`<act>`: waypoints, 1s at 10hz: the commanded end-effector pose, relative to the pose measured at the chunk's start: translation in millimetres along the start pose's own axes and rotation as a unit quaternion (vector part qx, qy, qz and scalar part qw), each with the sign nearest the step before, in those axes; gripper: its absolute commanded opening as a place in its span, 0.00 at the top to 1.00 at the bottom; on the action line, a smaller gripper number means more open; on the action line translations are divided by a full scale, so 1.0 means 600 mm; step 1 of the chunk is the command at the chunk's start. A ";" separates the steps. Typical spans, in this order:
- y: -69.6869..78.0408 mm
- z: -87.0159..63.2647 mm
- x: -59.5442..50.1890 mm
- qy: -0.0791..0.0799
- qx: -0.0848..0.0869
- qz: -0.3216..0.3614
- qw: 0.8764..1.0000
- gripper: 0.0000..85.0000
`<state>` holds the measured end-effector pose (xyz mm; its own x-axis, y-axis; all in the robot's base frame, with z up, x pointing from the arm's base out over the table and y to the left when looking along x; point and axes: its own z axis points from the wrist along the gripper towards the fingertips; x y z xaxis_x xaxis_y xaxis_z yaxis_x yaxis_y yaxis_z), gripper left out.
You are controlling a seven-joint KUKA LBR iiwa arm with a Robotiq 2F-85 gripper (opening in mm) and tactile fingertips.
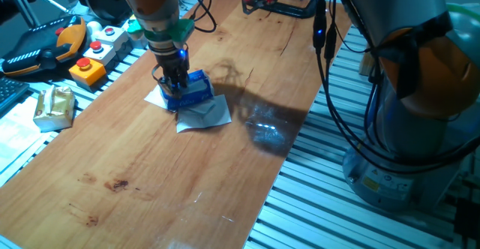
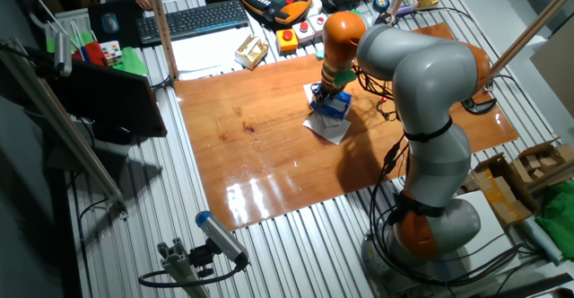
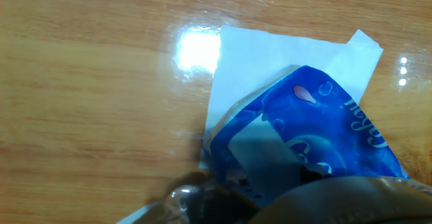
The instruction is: Pull out a napkin
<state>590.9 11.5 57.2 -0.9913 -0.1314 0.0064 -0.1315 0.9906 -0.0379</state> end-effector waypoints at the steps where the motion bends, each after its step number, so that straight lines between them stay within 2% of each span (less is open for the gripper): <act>1: 0.000 0.000 0.000 0.001 0.000 -0.002 1.000 0.52; 9: 0.000 -0.008 -0.006 0.013 -0.005 -0.031 0.999 0.93; 10: -0.001 -0.008 -0.006 0.015 -0.007 -0.031 0.999 0.95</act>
<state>594.8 11.8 62.1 -0.9808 -0.1912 0.0390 -0.1921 0.9811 -0.0222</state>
